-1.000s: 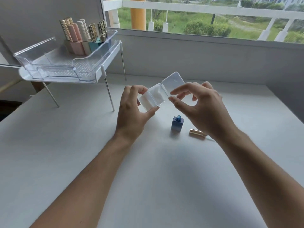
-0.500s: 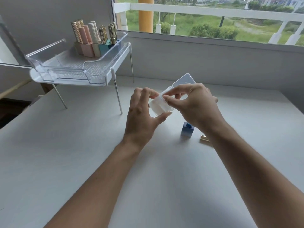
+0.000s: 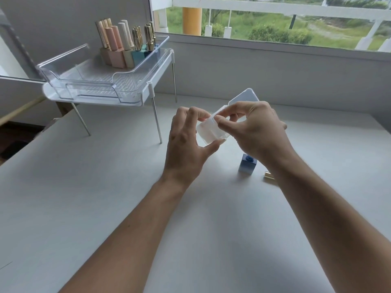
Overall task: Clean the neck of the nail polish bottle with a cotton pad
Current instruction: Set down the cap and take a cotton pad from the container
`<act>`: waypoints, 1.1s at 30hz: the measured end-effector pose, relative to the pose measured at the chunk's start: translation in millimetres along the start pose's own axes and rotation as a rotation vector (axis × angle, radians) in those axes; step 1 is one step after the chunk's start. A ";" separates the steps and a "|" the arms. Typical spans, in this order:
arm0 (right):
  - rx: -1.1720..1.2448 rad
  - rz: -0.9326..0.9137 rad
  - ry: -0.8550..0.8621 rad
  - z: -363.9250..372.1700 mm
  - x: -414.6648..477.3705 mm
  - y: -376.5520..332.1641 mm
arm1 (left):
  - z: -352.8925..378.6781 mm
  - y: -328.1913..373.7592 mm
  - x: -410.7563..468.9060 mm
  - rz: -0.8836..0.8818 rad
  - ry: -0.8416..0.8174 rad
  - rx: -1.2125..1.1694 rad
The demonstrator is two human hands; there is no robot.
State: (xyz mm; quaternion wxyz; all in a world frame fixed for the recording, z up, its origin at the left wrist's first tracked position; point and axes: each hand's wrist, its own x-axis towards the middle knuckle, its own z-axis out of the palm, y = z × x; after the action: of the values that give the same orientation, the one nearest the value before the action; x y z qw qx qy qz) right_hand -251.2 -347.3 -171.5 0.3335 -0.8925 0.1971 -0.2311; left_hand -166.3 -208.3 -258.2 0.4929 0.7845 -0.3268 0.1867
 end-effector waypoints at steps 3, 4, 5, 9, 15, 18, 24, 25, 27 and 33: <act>0.040 -0.001 -0.060 -2.4 2.0 0.5 | 1.0 0.4 0.0 -0.008 0.011 0.003; 0.056 -0.002 -0.070 -2.7 2.5 0.5 | 1.3 1.0 0.0 -0.005 0.011 0.004; 0.070 -0.001 -0.075 -2.3 2.8 0.3 | 1.2 1.7 0.1 -0.001 0.011 0.002; 0.130 0.003 -0.049 3.7 1.8 -0.3 | 0.7 3.3 -0.1 0.008 0.011 -0.006; 0.159 0.018 -0.049 7.1 4.9 4.2 | -0.6 2.5 0.7 -0.006 0.001 -0.020; 0.145 -0.003 -0.064 5.7 7.4 8.3 | -0.2 1.6 1.1 -0.020 0.009 -0.011; 0.145 -0.003 -0.058 -5.1 13.5 17.4 | -3.2 -3.1 4.3 -0.064 0.052 0.003; 0.148 -0.002 -0.064 -7.2 14.4 18.6 | -3.4 -3.6 4.5 -0.071 0.060 0.000; 0.146 0.000 -0.072 -10.9 16.0 21.0 | -4.1 -4.2 4.7 -0.080 0.071 -0.007; 0.098 0.014 -0.104 -15.2 19.3 29.5 | -3.9 -5.8 5.5 -0.079 0.072 -0.005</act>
State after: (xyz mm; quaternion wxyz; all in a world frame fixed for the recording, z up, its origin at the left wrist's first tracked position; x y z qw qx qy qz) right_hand -249.6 -385.4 -176.1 0.3883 -0.8844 0.1742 -0.1917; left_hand -158.2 -204.9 -256.8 0.5134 0.7882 -0.2780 0.1945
